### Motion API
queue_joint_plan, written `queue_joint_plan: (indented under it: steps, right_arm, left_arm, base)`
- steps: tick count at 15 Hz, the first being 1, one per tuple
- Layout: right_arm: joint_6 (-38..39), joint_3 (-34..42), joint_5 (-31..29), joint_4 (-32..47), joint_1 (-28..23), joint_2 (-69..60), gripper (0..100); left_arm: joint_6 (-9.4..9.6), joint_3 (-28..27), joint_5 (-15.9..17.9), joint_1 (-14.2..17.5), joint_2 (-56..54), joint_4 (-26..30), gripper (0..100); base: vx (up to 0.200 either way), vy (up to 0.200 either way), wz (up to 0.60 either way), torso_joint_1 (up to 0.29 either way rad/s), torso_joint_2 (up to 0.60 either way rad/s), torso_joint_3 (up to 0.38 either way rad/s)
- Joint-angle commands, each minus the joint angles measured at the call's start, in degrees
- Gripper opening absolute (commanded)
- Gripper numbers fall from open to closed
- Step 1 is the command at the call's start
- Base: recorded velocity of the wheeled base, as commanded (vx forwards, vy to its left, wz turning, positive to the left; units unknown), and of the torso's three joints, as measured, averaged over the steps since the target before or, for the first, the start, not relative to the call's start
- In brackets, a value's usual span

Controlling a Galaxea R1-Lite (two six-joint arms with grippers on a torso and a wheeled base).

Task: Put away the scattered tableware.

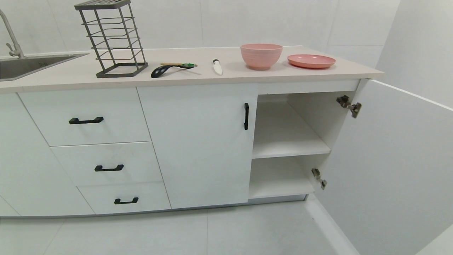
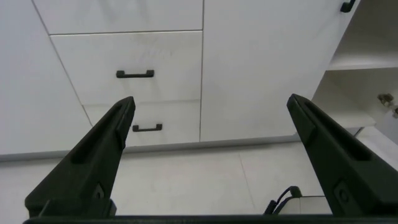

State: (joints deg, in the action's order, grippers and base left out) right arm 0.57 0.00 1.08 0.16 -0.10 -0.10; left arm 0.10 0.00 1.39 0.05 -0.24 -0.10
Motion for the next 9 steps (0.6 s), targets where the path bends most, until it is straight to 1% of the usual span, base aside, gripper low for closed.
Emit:
queue_joint_plan:
  steps: [1, 2, 9]
  right_arm:
    - [0.0, 0.0, 0.0, 0.0, 0.0, 0.1, 100]
    - [0.0, 0.0, 0.0, 0.0, 0.0, 0.1, 100]
    - [0.0, 0.0, 0.0, 0.0, 0.0, 0.1, 100]
  left_arm:
    - [-0.01, 0.0, 0.0, 0.0, 0.2, 0.0, 100]
    - [-0.01, 0.0, 0.0, 0.0, 0.2, 0.0, 100]
    - [-0.19, 0.0, -0.1, 0.0, 0.2, 0.0, 100]
  base:
    - [0.200, -0.200, 0.00, 0.002, 0.00, 0.002]
    - [0.200, -0.200, 0.00, 0.002, 0.01, -0.007]
    - [0.200, 0.000, 0.00, 0.002, 0.00, 0.004]
